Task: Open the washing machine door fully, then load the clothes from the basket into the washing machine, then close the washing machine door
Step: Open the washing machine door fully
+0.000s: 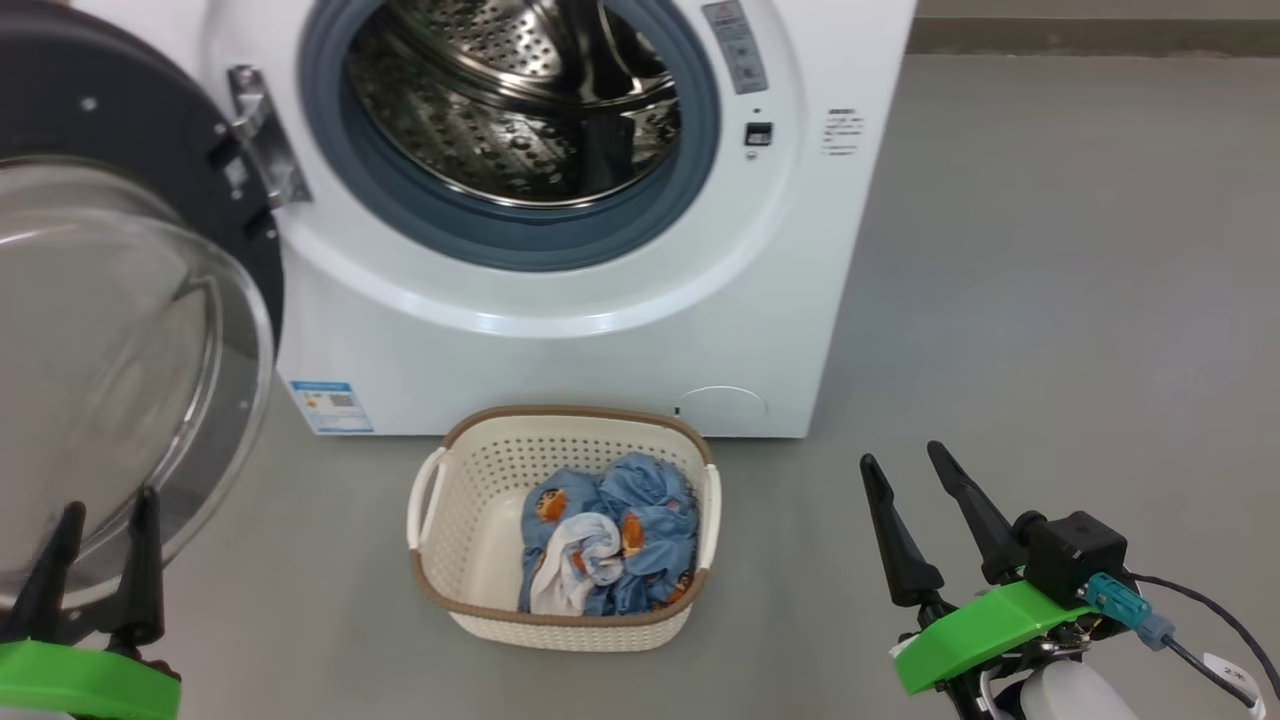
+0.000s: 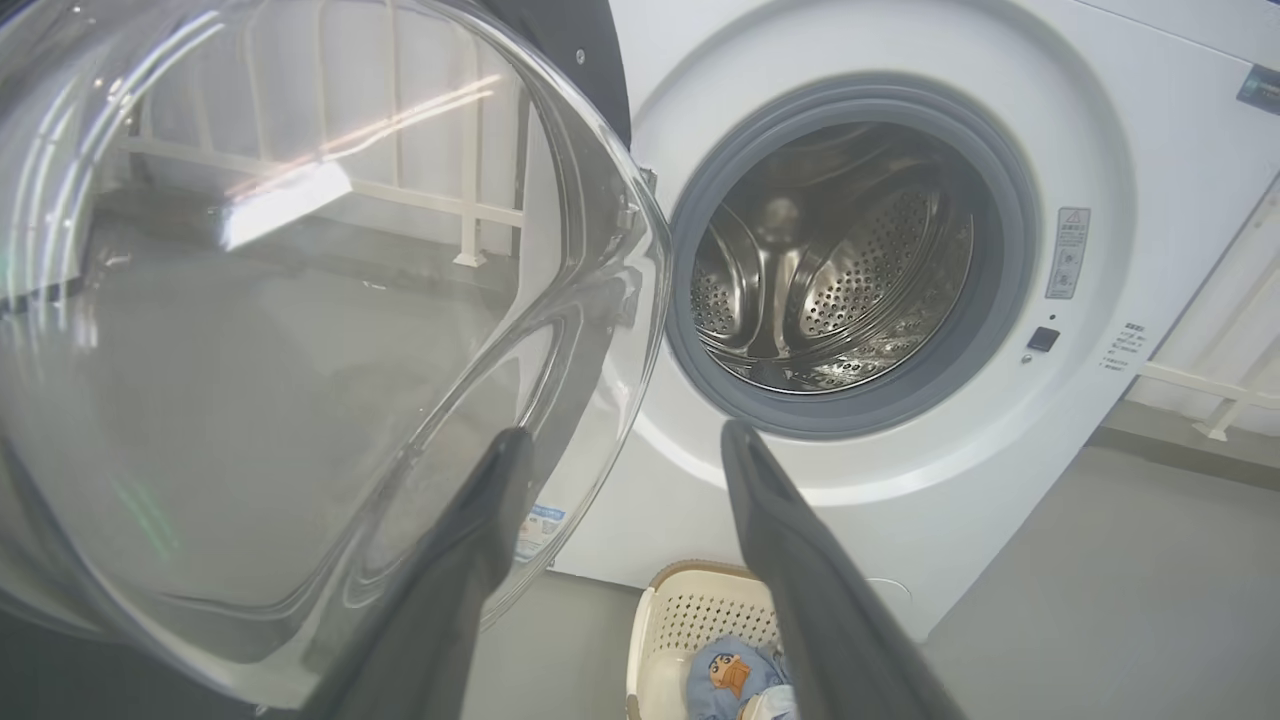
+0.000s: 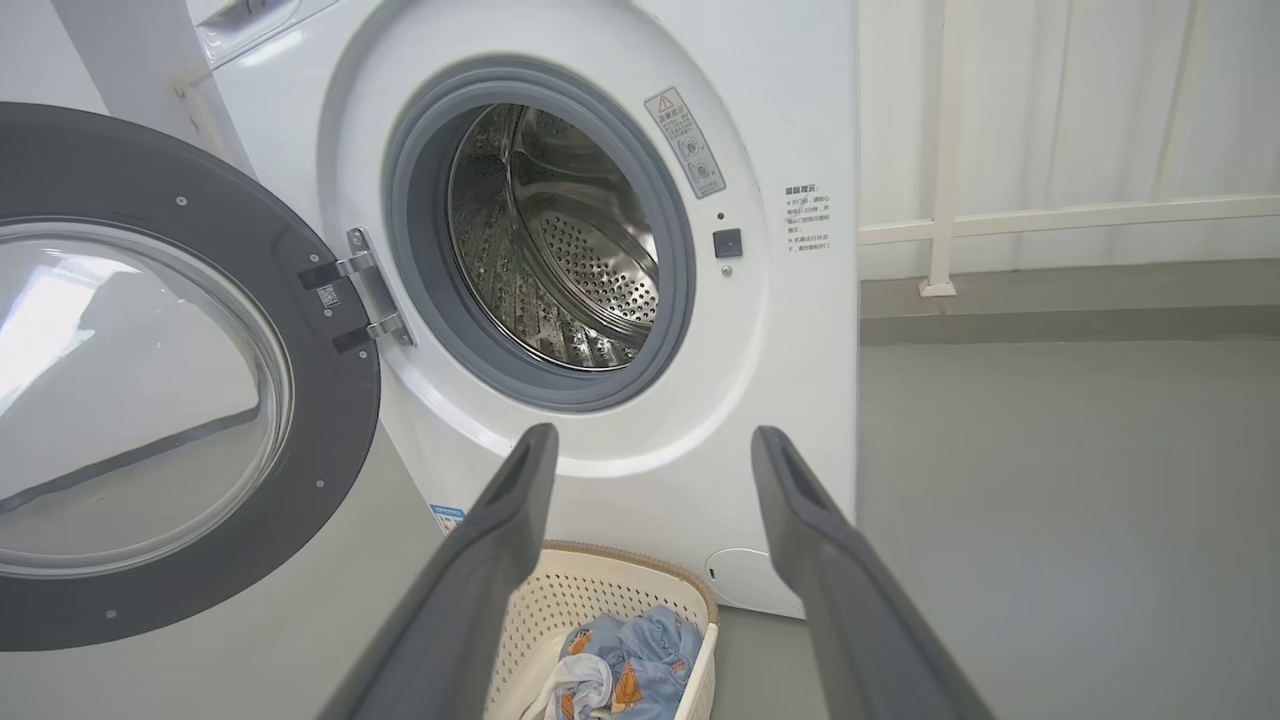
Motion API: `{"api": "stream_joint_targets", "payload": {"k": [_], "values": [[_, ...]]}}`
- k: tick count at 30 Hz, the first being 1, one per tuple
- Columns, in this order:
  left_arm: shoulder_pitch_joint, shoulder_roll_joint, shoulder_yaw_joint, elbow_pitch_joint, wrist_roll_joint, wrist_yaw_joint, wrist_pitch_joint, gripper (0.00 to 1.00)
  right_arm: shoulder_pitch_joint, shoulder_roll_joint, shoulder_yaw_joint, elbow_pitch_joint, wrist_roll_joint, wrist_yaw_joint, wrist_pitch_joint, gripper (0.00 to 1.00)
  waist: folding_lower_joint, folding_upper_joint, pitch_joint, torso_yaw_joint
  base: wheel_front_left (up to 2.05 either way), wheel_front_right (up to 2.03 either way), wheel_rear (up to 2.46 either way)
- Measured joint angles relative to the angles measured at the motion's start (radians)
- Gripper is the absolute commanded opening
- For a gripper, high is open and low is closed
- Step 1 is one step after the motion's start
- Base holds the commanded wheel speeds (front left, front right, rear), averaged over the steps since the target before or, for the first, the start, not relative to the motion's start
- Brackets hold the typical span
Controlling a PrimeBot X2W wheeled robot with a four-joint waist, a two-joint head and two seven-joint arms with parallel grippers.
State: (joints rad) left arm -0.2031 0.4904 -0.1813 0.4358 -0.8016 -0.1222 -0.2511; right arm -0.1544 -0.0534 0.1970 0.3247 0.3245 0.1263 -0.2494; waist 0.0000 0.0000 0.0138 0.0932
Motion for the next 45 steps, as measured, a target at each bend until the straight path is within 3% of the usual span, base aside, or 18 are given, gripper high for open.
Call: {"api": "stream_joint_targets", "payload": {"k": [10, 17, 45], "values": [[0.060, -0.039, 0.056, -0.076, 0.059, 0.000, 0.000, 1.00, 0.000, 0.000, 0.004, -0.018, -0.011, 0.000, 0.000, 1.00, 0.0000, 0.0000, -0.001, -0.091, 0.00, 0.00, 0.00], [0.104, -0.067, 0.076, -0.102, 0.108, 0.025, 0.000, 1.00, -0.001, 0.000, -0.005, -0.021, -0.021, 0.000, 0.000, 1.00, 0.0000, 0.0000, -0.012, -0.132, 0.00, 0.00, 0.00], [0.128, -0.120, 0.095, -0.128, 0.180, 0.026, 0.000, 1.00, -0.001, -0.014, -0.036, -0.029, -0.028, 0.000, 0.000, 1.00, 0.0000, 0.0000, -0.031, -0.139, 0.00, 0.00, 0.00]]}}
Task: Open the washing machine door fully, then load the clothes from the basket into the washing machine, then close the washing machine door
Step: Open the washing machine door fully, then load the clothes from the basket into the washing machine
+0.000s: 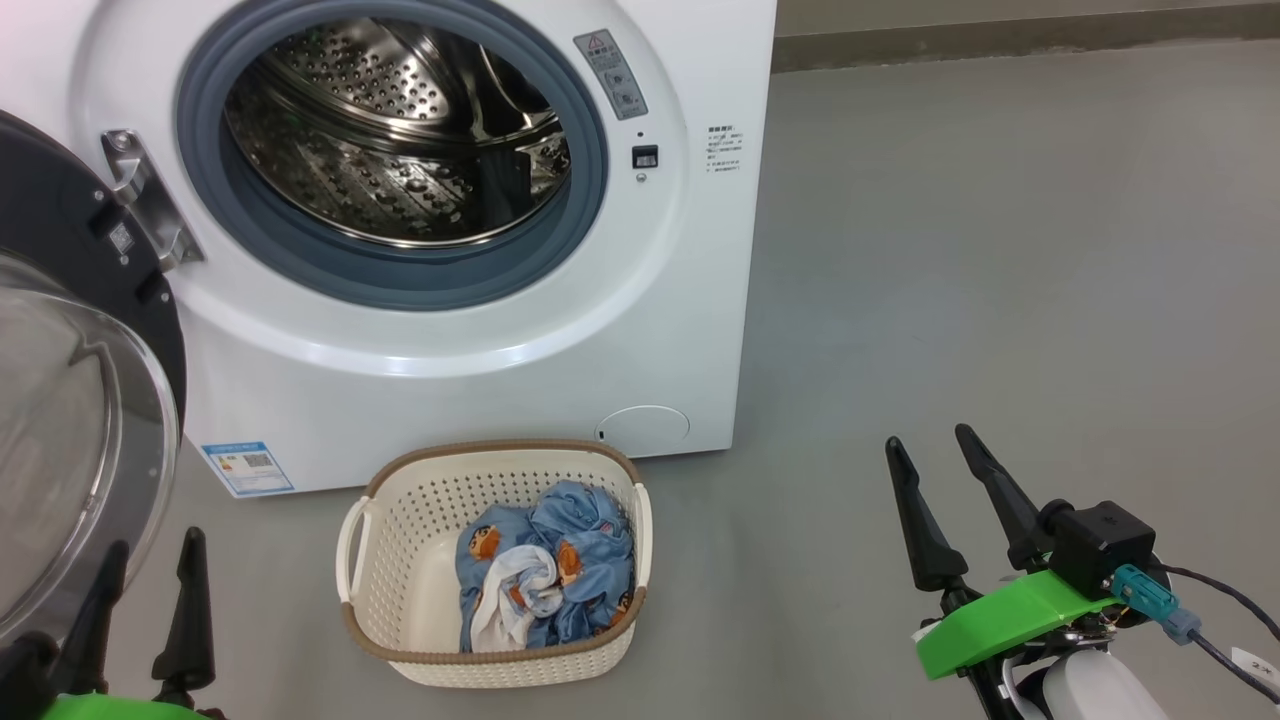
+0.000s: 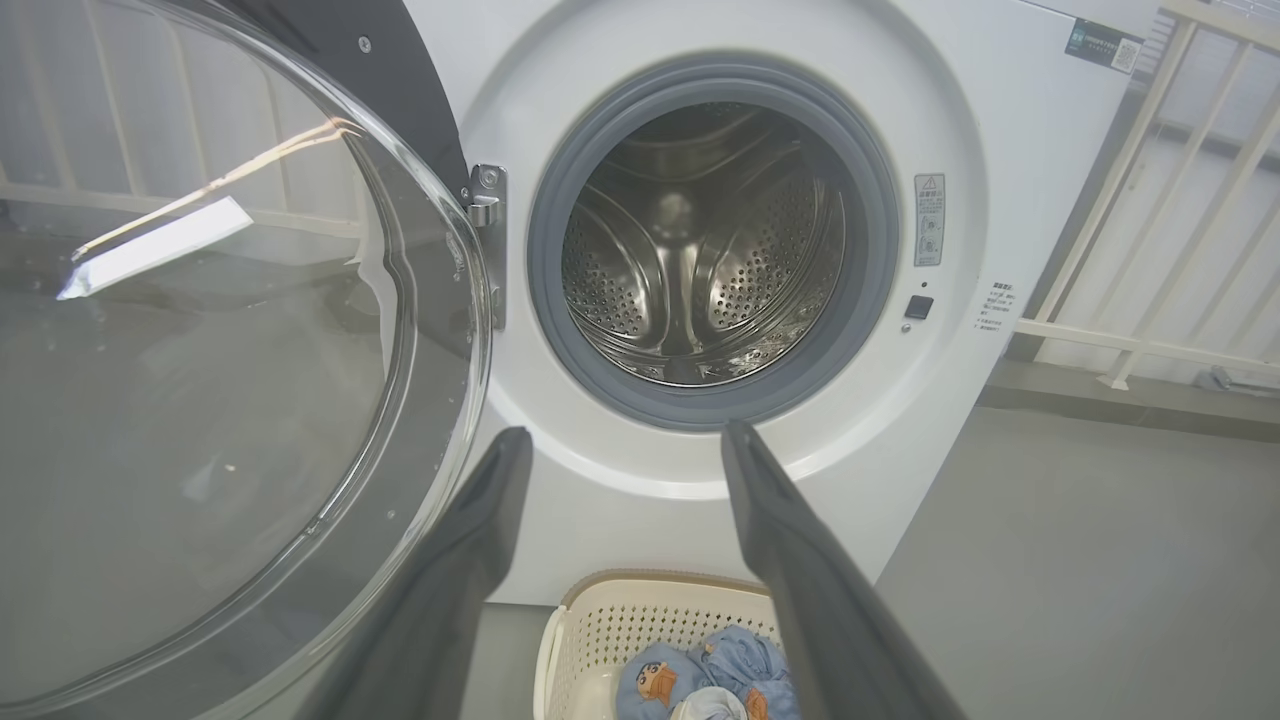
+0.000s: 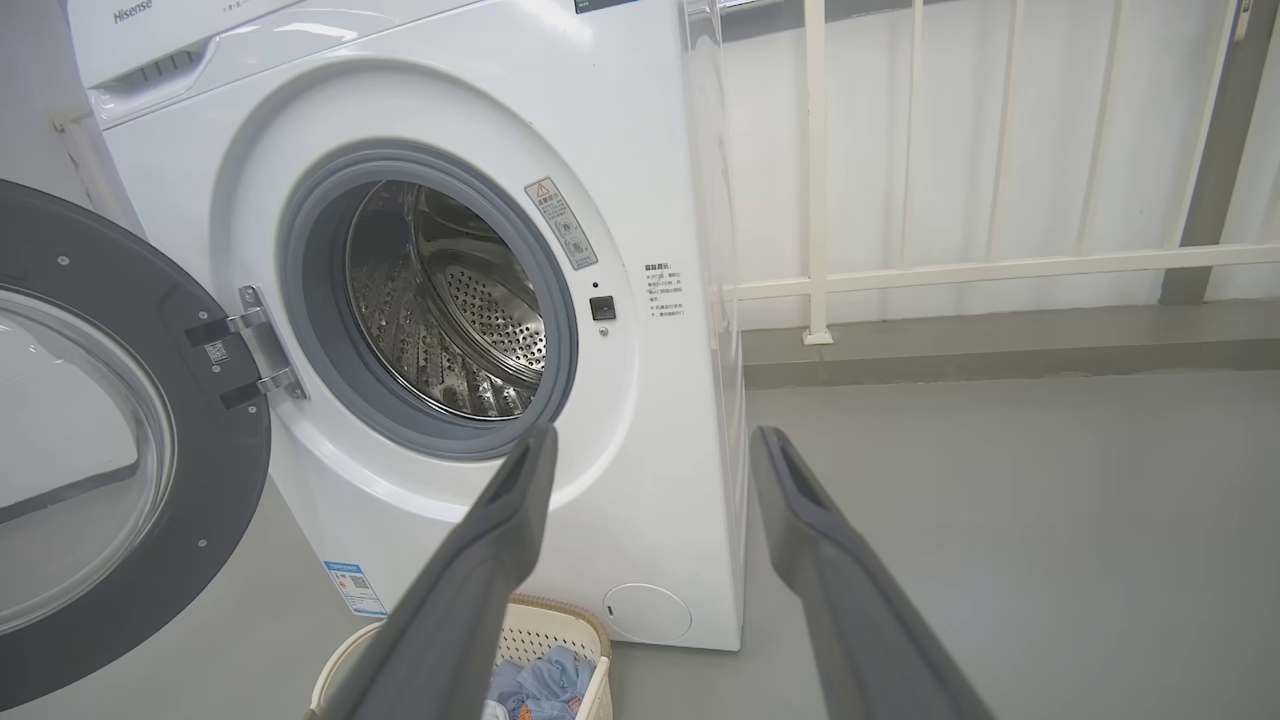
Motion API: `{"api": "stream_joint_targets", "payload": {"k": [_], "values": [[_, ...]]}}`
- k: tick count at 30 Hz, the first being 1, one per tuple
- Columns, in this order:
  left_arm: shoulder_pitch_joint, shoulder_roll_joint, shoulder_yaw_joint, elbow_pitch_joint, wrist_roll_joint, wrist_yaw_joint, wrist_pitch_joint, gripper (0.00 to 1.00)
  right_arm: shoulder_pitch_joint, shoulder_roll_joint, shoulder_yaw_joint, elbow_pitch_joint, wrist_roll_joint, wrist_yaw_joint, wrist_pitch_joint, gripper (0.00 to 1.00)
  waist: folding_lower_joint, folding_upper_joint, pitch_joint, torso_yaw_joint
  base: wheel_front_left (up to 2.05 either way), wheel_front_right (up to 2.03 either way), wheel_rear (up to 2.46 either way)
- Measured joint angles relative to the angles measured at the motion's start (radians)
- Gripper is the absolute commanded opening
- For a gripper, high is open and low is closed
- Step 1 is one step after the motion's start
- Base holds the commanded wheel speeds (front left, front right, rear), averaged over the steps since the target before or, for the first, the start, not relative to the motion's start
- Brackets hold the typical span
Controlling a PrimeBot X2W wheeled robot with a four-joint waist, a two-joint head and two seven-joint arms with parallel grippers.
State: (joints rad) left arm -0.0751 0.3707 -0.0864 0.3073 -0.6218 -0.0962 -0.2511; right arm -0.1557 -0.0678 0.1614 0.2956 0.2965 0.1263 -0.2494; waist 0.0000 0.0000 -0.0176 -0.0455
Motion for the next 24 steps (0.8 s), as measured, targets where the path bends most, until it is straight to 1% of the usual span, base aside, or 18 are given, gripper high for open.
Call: {"api": "stream_joint_targets", "payload": {"k": [7, 16, 20, 24], "values": [[0.004, -0.007, 0.004, -0.002, 0.000, -0.008, 0.000, 1.00, 0.000, 0.000, 0.000, 0.000, 0.000, 0.000, 0.000, 1.00, 0.0000, 0.0000, -0.003, 0.001, 0.00, 0.00, 0.00], [0.015, -0.010, 0.004, -0.001, 0.001, -0.009, 0.000, 1.00, 0.000, -0.001, 0.001, 0.001, -0.002, 0.000, 0.000, 1.00, 0.0000, 0.0000, -0.006, -0.001, 0.02, -0.02, 0.00], [0.015, -0.010, 0.002, 0.000, 0.001, -0.009, 0.000, 1.00, 0.000, -0.001, 0.002, 0.001, -0.002, 0.000, 0.000, 1.00, 0.0000, 0.0000, -0.005, -0.003, 0.48, -0.48, 0.00], [0.015, -0.010, -0.002, 0.000, 0.000, -0.009, 0.000, 1.00, 0.000, -0.001, 0.003, 0.001, -0.002, 0.000, 0.000, 1.00, 0.0000, 0.0000, -0.006, -0.005, 1.03, -1.03, 0.00]]}}
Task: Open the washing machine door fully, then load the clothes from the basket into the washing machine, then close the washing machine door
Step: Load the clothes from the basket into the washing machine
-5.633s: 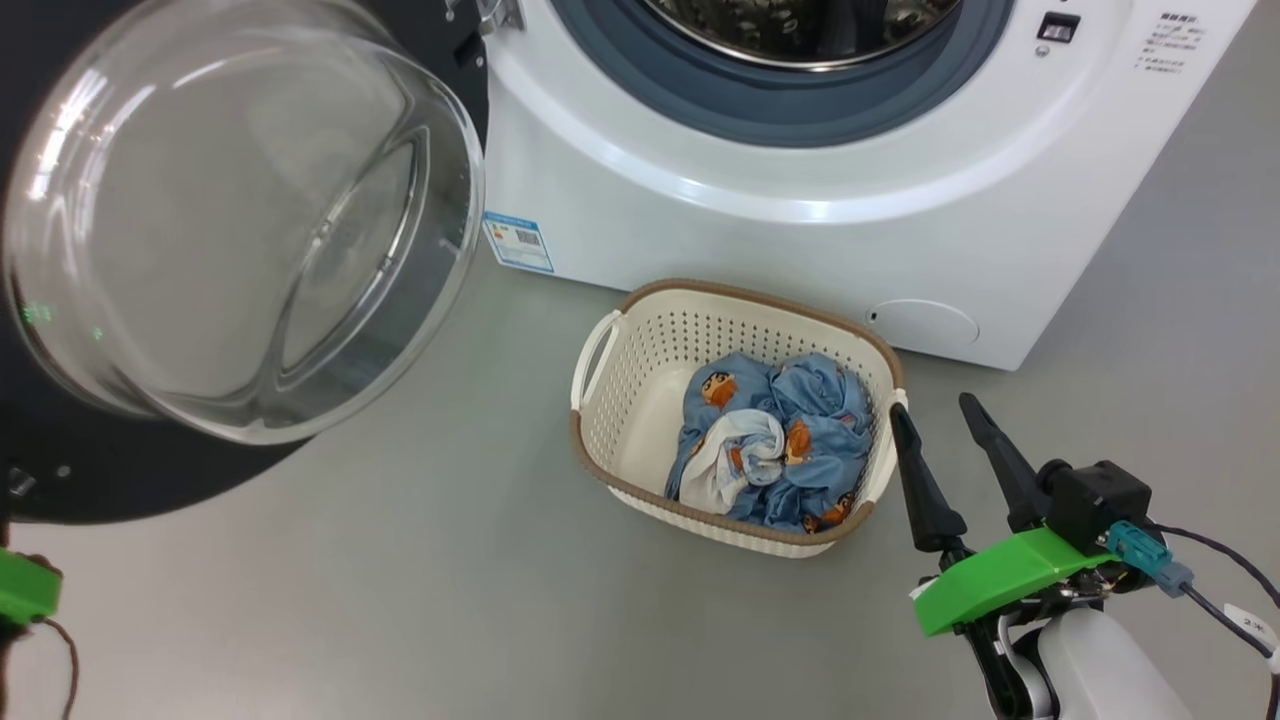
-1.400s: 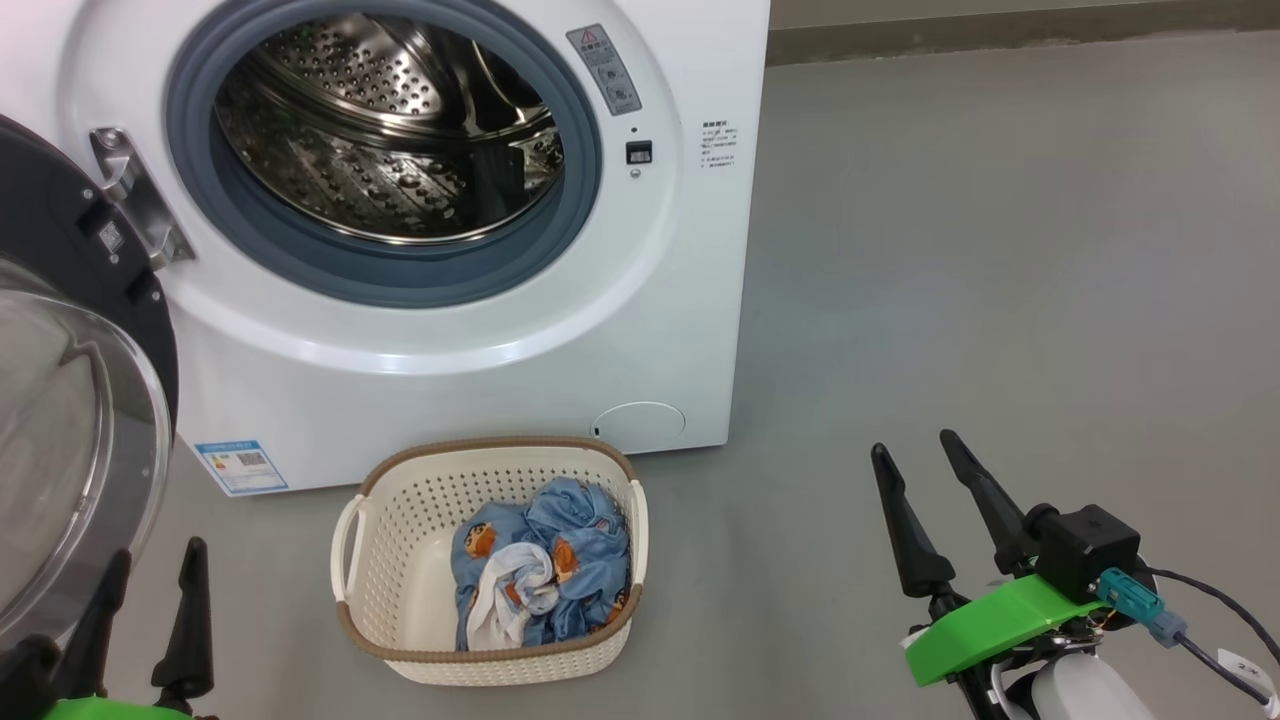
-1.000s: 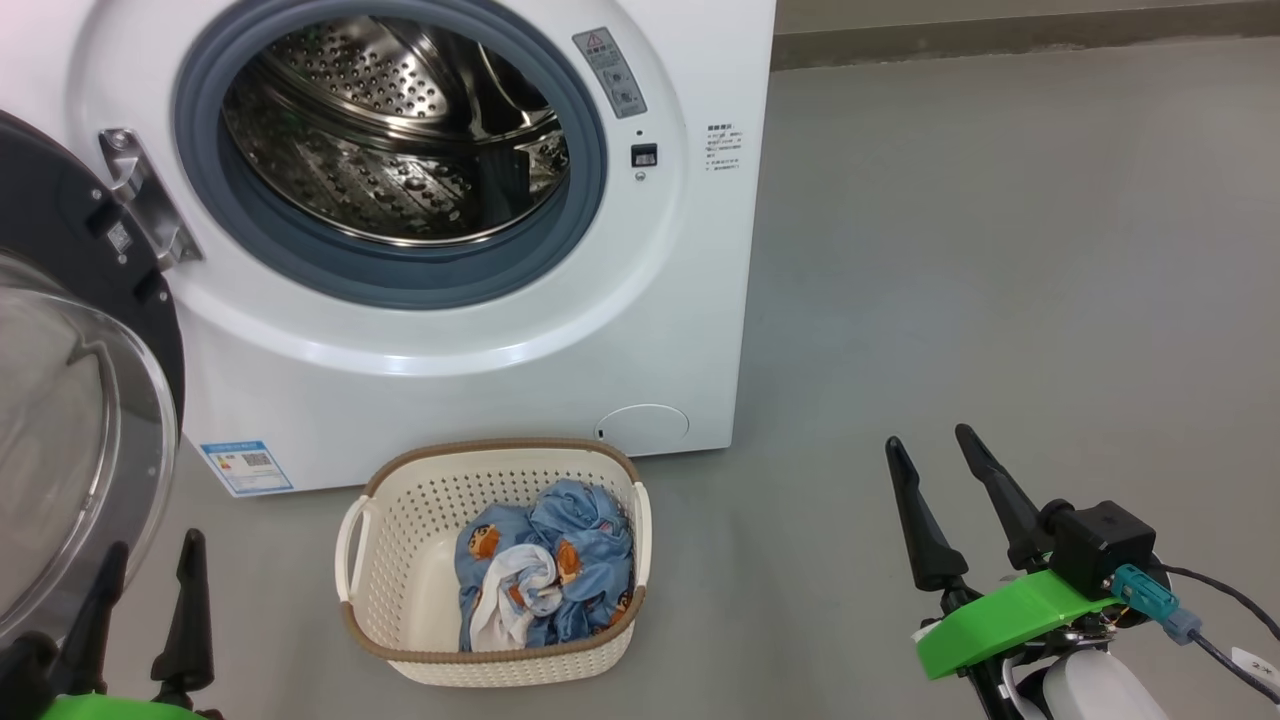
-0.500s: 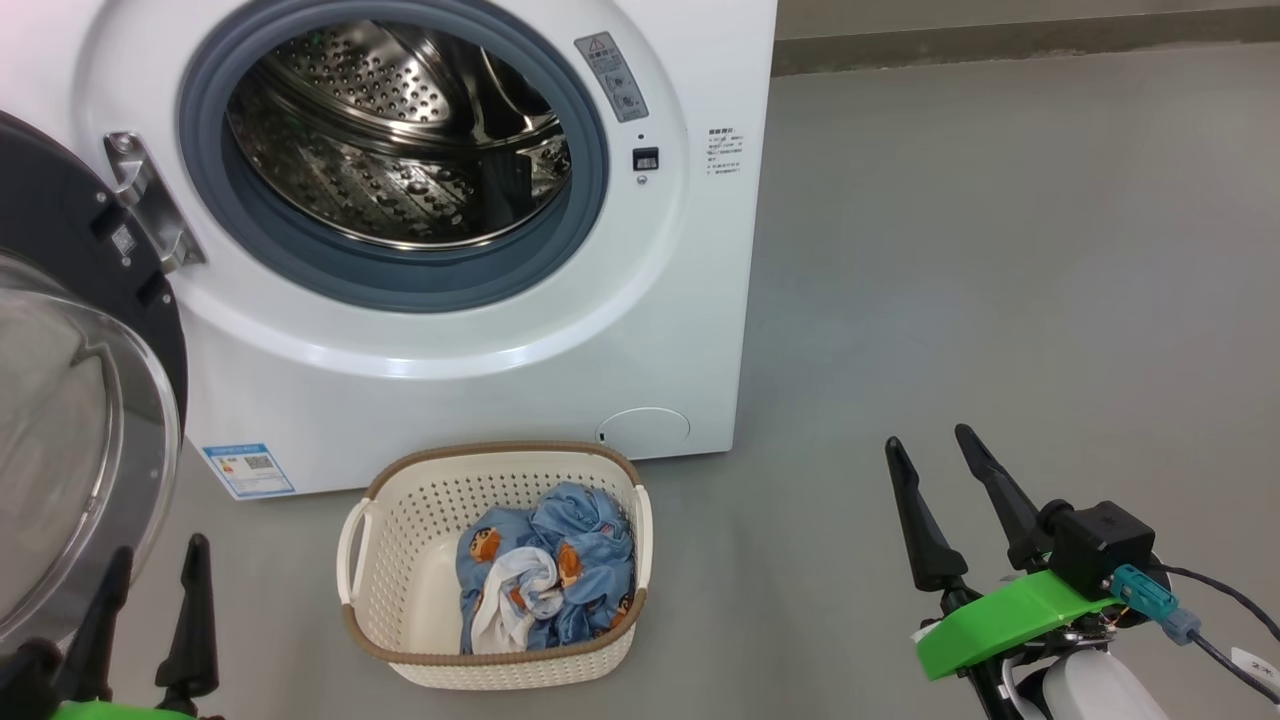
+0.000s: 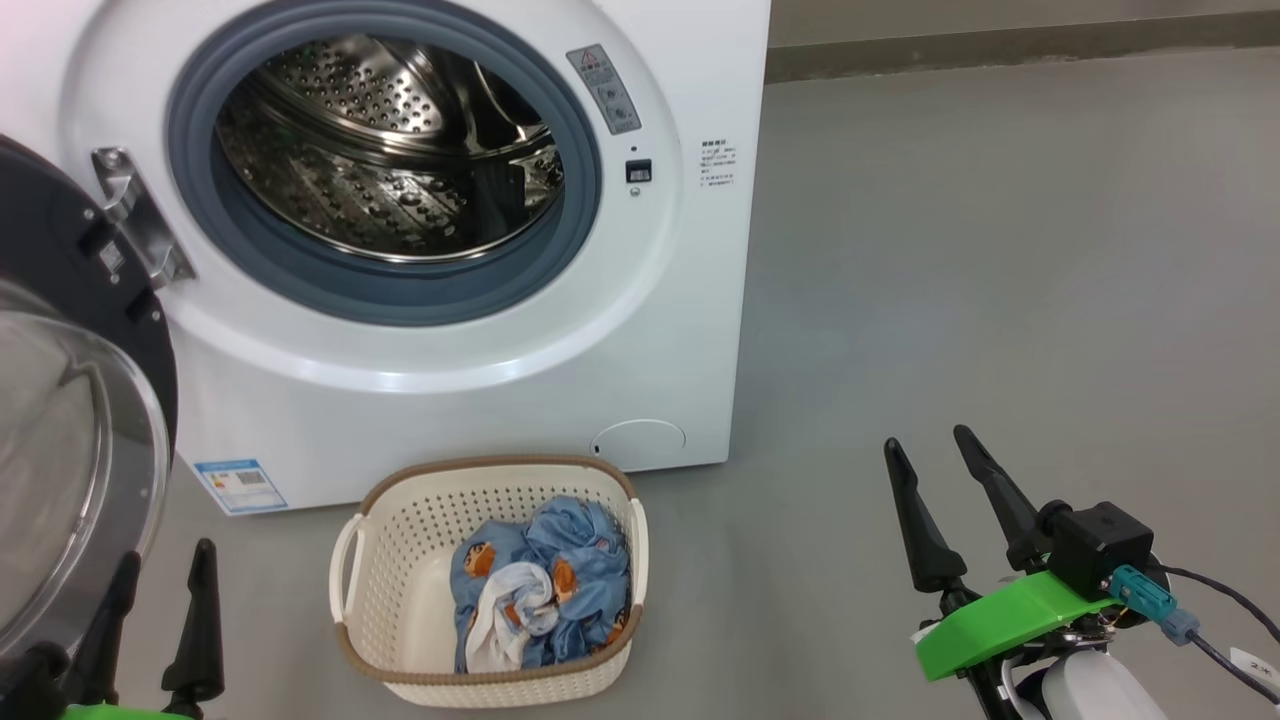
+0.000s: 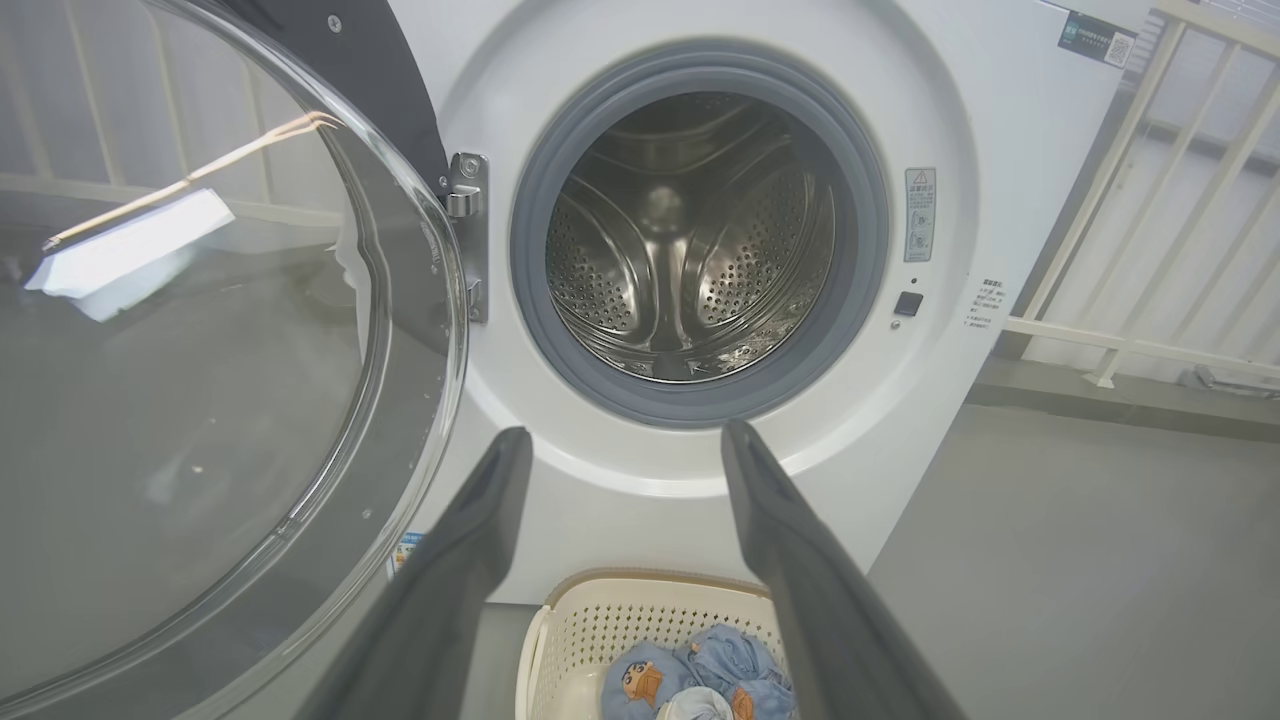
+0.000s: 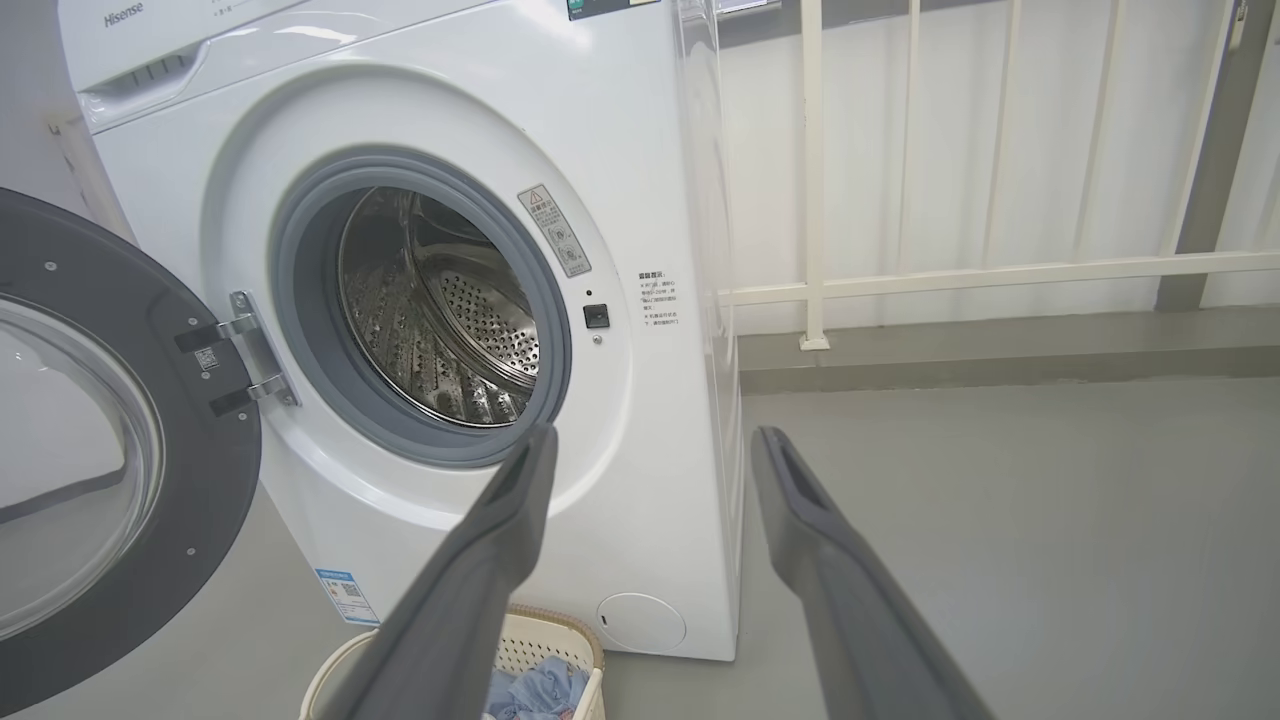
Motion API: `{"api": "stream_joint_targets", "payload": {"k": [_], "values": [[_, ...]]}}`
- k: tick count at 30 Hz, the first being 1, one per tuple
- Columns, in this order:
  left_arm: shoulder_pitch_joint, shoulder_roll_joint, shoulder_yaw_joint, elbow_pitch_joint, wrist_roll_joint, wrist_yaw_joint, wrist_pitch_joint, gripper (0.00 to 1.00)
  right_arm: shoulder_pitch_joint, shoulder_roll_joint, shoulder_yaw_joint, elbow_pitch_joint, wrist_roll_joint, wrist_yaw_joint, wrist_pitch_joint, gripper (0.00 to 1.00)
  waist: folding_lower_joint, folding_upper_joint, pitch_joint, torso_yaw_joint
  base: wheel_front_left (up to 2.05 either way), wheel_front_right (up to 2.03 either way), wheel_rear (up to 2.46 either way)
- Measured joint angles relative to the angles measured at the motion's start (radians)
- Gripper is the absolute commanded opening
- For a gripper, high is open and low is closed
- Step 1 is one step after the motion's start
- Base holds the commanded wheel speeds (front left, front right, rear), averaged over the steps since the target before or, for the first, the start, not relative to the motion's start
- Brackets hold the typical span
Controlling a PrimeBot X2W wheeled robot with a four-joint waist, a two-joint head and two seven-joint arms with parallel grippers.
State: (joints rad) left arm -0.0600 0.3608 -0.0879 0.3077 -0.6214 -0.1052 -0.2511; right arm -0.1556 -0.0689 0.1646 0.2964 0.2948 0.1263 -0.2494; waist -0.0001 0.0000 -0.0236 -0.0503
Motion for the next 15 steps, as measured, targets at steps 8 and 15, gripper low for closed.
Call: {"api": "stream_joint_targets", "payload": {"k": [8, 15], "values": [[0.000, 0.001, -0.003, 0.000, -0.001, -0.006, 0.000, 1.00, 0.000, -0.001, 0.000, 0.000, 0.000, 0.000, 0.000, 1.00, 0.0001, 0.0000, 0.004, 0.001, 1.44, -1.44, 0.00], [0.000, 0.000, -0.001, 0.000, -0.023, -0.010, 0.000, 1.00, 0.000, 0.000, -0.002, -0.004, 0.000, 0.000, 0.000, 1.00, 0.0002, 0.0000, 0.013, 0.004, 1.08, -1.08, 0.00]]}}
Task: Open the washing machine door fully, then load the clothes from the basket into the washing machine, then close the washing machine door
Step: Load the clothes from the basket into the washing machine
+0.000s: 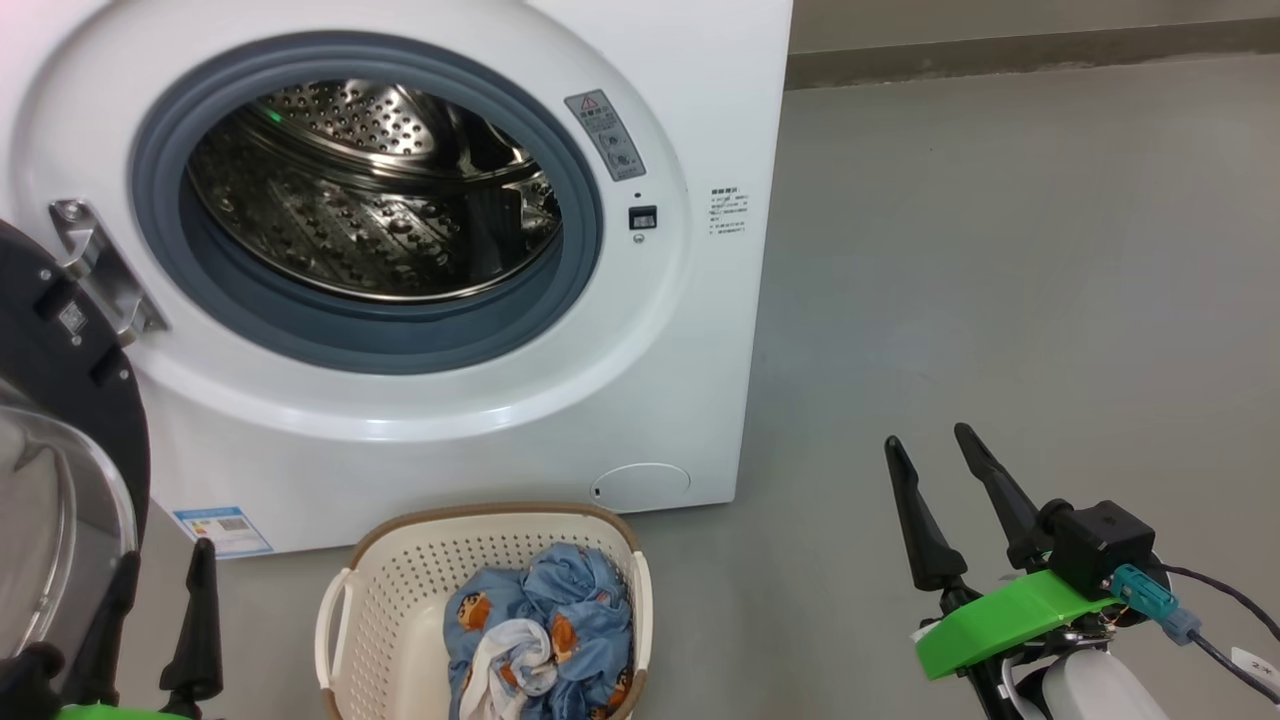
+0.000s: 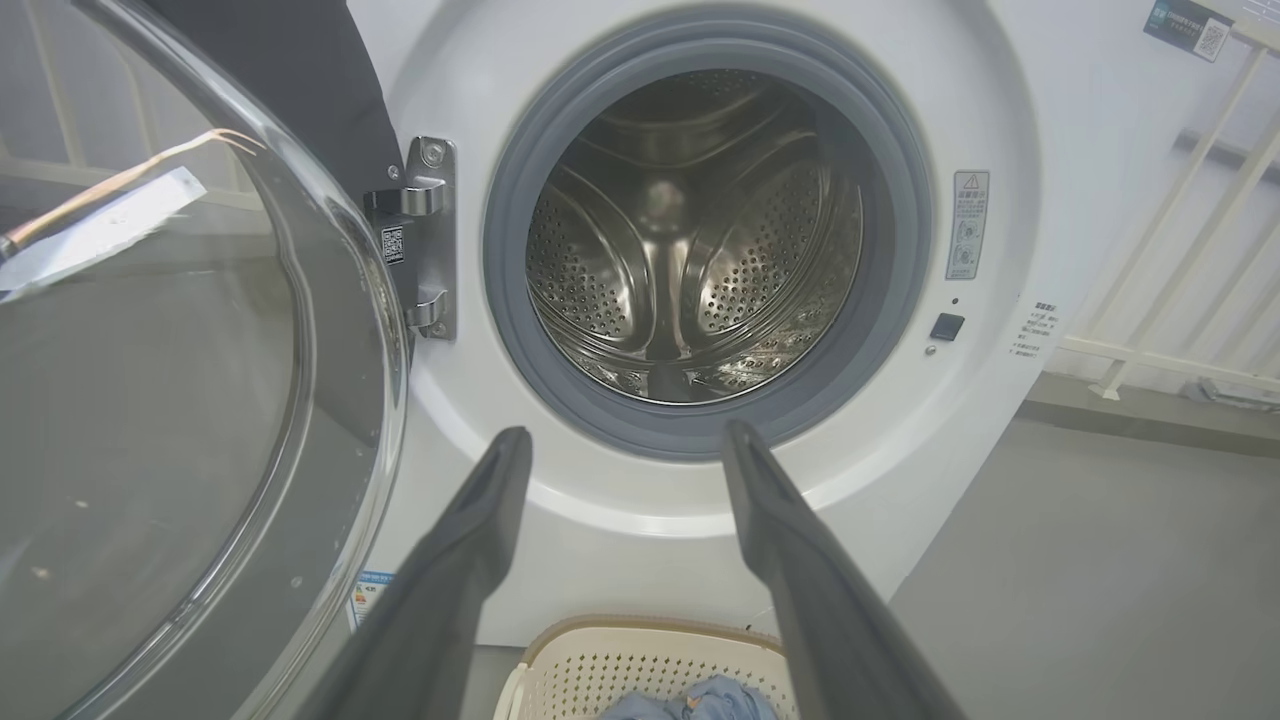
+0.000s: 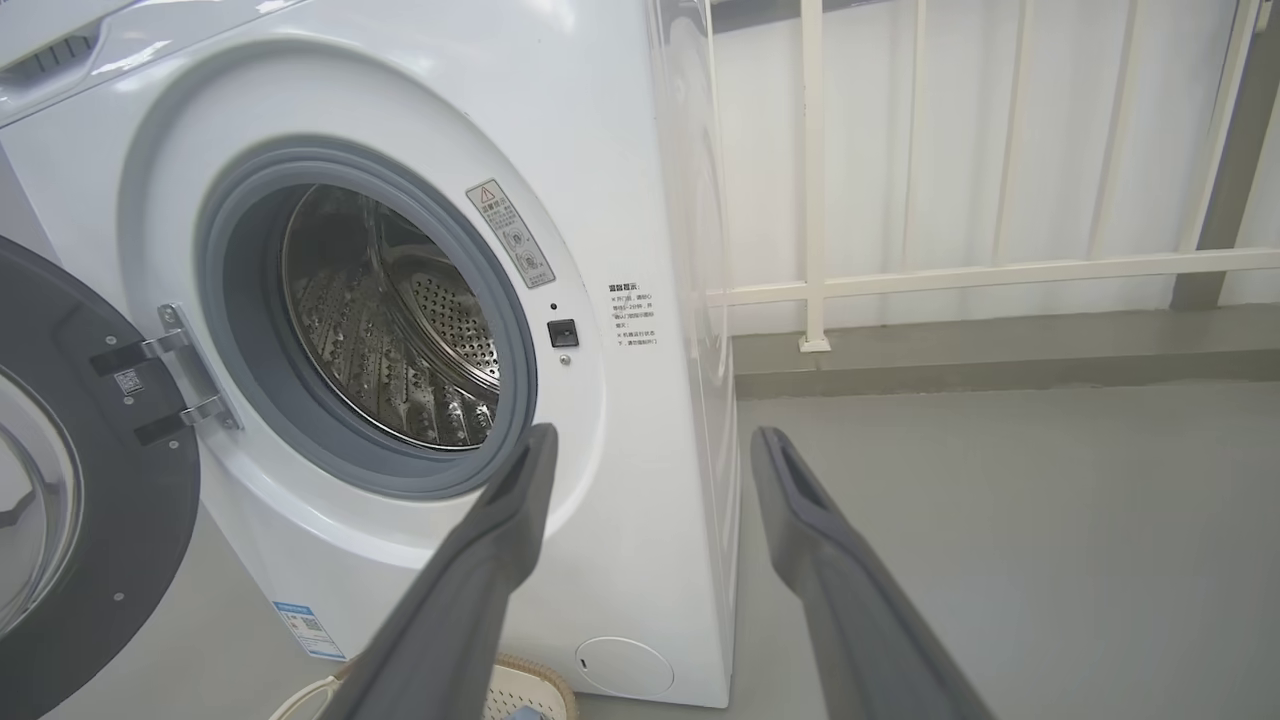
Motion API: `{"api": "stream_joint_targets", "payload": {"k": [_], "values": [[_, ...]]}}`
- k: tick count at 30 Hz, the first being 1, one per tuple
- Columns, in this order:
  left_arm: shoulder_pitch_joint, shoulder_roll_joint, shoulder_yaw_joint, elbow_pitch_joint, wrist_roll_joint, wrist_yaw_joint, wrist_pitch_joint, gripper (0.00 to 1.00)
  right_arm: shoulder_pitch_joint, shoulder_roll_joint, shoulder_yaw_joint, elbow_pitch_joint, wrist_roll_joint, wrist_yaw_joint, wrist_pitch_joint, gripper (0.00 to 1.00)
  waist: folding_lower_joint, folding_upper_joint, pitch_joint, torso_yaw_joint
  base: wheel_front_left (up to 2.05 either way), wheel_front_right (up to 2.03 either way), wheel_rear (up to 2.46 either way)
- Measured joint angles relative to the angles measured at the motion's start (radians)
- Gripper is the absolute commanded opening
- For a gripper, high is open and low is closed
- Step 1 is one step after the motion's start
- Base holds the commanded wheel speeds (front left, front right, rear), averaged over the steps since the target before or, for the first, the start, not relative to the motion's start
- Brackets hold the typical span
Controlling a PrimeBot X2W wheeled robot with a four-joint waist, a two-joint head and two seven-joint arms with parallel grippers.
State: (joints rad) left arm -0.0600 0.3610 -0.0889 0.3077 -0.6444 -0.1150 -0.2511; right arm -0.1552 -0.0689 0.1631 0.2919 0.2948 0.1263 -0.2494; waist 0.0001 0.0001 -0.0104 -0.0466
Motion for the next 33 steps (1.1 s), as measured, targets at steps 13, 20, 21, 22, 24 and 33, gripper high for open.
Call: {"api": "stream_joint_targets", "payload": {"k": [13, 20, 21, 22, 24, 33], "values": [[0.000, 0.000, 0.002, 0.000, 0.000, 0.000, 0.000, 1.00, 0.000, 0.004, 0.000, -0.001, -0.004, 0.000, 0.000, 1.00, -0.0001, 0.0000, 0.005, 0.010, 0.11, -0.11, 0.00], [0.000, 0.000, 0.003, 0.000, 0.000, 0.000, 0.000, 1.00, 0.000, 0.005, 0.000, -0.001, -0.004, 0.000, 0.000, 1.00, -0.0001, 0.0000, 0.005, 0.017, 0.00, 0.00, 0.00], [0.000, 0.000, 0.004, 0.000, 0.000, 0.000, 0.000, 1.00, 0.000, 0.005, 0.000, -0.001, -0.004, 0.000, 0.000, 1.00, -0.0001, 0.0000, 0.005, 0.017, 0.00, 0.00, 0.00], [0.000, 0.000, 0.005, 0.000, 0.000, 0.000, 0.000, 1.00, 0.000, 0.005, 0.000, -0.001, -0.004, 0.000, 0.000, 1.00, -0.0001, 0.0000, 0.005, 0.018, 0.00, 0.00, 0.00], [0.000, 0.000, 0.006, 0.000, 0.001, 0.000, 0.000, 1.00, 0.000, 0.005, 0.000, -0.001, -0.004, 0.000, 0.000, 1.00, -0.0001, 0.0000, 0.005, 0.018, 0.00, 0.00, 0.00], [0.000, 0.000, 0.009, 0.000, 0.002, -0.009, 0.000, 1.00, 0.000, 0.005, 0.001, -0.001, -0.004, 0.000, 0.000, 1.00, -0.0001, -0.0001, 0.006, 0.019, 0.00, 0.00, 0.00]]}}
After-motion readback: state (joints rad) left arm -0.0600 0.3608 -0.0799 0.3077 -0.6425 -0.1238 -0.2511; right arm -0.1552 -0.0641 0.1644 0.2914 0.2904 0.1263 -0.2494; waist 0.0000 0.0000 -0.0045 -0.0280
